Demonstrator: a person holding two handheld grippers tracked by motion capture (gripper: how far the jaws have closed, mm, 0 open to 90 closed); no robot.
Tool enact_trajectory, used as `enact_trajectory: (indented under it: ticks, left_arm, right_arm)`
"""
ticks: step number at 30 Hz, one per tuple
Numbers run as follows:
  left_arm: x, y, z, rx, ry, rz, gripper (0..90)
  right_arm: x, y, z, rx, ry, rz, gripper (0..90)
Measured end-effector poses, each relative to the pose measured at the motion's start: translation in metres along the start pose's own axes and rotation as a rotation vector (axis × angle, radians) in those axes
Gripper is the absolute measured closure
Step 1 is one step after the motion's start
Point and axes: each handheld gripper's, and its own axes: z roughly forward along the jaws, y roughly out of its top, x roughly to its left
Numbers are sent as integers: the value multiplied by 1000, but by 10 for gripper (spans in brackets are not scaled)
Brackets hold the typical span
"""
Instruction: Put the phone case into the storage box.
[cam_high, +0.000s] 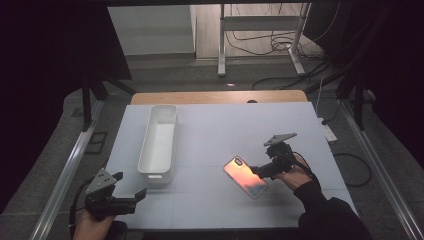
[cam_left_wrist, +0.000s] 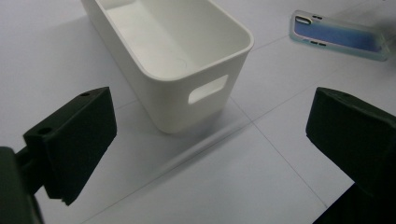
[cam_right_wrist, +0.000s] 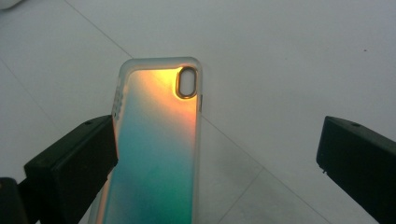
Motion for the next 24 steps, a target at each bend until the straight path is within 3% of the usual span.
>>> enact_trajectory:
  ticks: [7,20,22,24]
  left_arm:
    - [0,0,0,1,0,0,25]
    - [0,0,0,1,0,2,26]
    - [0,0,0,1,-1,1,26]
    - [0,0,0,1,-1,0,26]
  right_arm:
    - [2,-5,12,34,12,-23,0]
    - [3,-18,41,150,29,-54,0]
    - [5,-21,46,187,21,-80,0]
    - [8,-21,47,183,11,-107,0]
